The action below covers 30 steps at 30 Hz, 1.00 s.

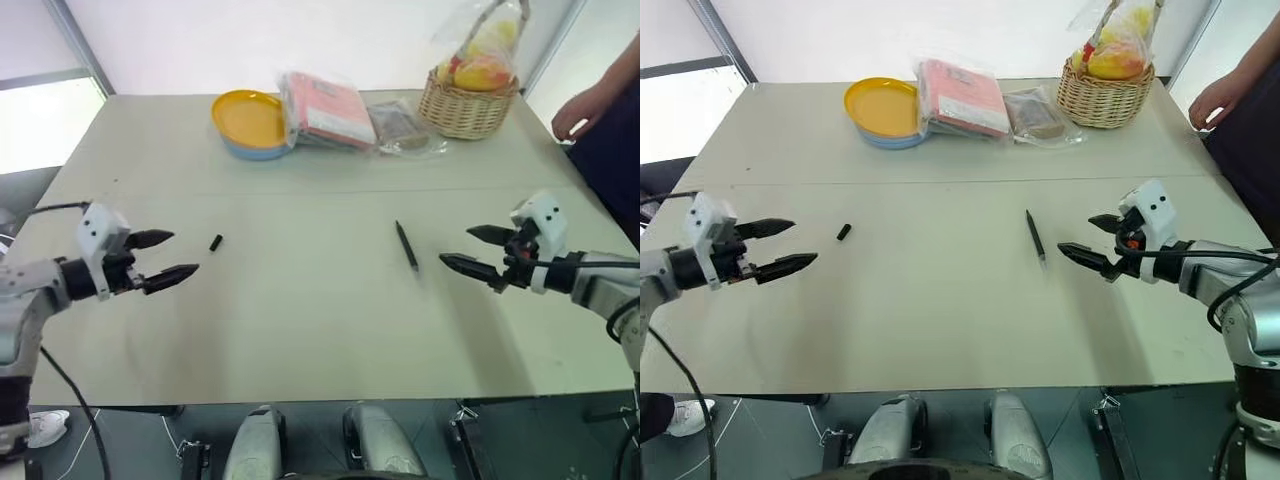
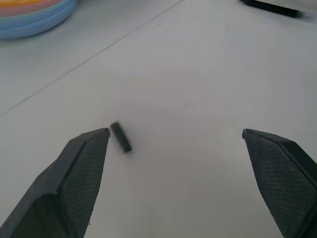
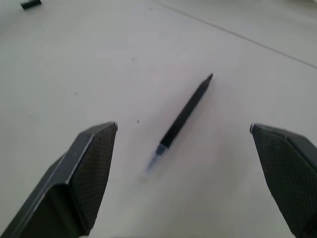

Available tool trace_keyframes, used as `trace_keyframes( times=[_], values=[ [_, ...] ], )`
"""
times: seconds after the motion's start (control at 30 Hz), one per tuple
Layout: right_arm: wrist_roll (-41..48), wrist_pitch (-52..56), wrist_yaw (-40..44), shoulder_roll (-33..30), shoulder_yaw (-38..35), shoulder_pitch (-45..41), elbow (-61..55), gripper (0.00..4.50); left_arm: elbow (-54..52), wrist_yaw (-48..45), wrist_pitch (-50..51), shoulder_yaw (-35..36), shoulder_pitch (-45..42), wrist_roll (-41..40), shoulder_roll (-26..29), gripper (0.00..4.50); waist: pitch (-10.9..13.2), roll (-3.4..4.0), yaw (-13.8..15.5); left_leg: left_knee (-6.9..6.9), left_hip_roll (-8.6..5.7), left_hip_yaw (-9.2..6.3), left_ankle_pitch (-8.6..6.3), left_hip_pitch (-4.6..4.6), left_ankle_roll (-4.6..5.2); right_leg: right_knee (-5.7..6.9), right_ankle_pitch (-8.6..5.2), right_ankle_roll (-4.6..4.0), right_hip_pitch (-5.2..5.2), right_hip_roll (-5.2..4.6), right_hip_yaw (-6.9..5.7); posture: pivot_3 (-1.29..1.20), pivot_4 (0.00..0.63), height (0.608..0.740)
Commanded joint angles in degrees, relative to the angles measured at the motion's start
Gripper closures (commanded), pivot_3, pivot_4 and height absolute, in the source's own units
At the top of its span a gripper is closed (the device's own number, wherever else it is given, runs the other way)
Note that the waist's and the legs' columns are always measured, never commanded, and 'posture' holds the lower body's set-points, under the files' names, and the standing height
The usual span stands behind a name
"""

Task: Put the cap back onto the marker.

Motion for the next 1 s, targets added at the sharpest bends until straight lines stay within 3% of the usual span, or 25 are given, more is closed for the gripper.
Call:
trace_keyframes(
  times=[0.03,0.2,0.37,0.57,0.7,1.0],
  values=[
    [0.50,1.19,-2.26,0.30,-1.01,-1.24,-2.93,0.05,5.47,-7.68,-4.65,-6.99,-10.23,3.59,0.18,0.00,0.00,-0.01,0.04,0.02,-0.01,0.00,0.00,-0.01,0.00,0.01,0.03,0.05,0.00,0.02,-0.01,0.00,0.150,0.740],
    [-1.39,7.45,-13.23,4.08,-0.40,-4.83,-5.00,0.05,17.23,-12.70,-10.98,-13.61,-23.38,7.91,-5.35,0.00,-0.02,0.02,-0.38,0.24,-0.05,-0.01,-0.01,-0.13,0.01,0.07,0.10,0.17,-0.03,0.10,-0.06,0.00,0.150,0.740],
    [-0.97,18.36,-30.60,19.18,0.36,-10.23,-12.15,0.05,22.16,-12.81,-14.04,-14.53,-26.78,9.12,-9.91,0.00,-0.03,0.02,-1.57,0.25,0.03,-0.12,0.00,-0.24,0.03,0.25,0.11,0.19,-0.19,0.21,-0.03,0.00,0.150,0.740],
    [-6.78,19.37,-43.24,32.14,5.17,-10.75,-14.39,0.05,23.83,-11.64,-15.47,-13.67,-27.00,9.62,-12.28,0.00,-0.07,0.03,-1.58,0.59,0.10,-0.33,0.01,-0.93,0.02,0.47,0.12,0.20,-0.72,0.31,-0.10,0.00,0.150,0.740],
    [-11.65,14.70,-47.00,36.32,8.12,-9.60,-11.26,0.05,22.85,-10.68,-15.18,-13.05,-25.74,9.20,-12.38,0.00,-0.08,0.03,-1.57,0.67,0.00,-0.24,0.01,-0.92,0.02,0.46,0.13,0.23,-0.67,0.13,-0.12,0.00,0.150,0.740],
    [-17.37,8.57,-46.56,38.61,13.46,-8.27,-5.32,0.05,20.35,-8.71,-13.87,-11.59,-23.32,8.67,-11.73,0.00,-0.10,0.03,-1.75,0.69,0.00,-0.29,0.01,-0.89,0.02,0.47,0.16,0.27,-0.61,0.17,-0.15,0.00,0.150,0.740]
  ],
)
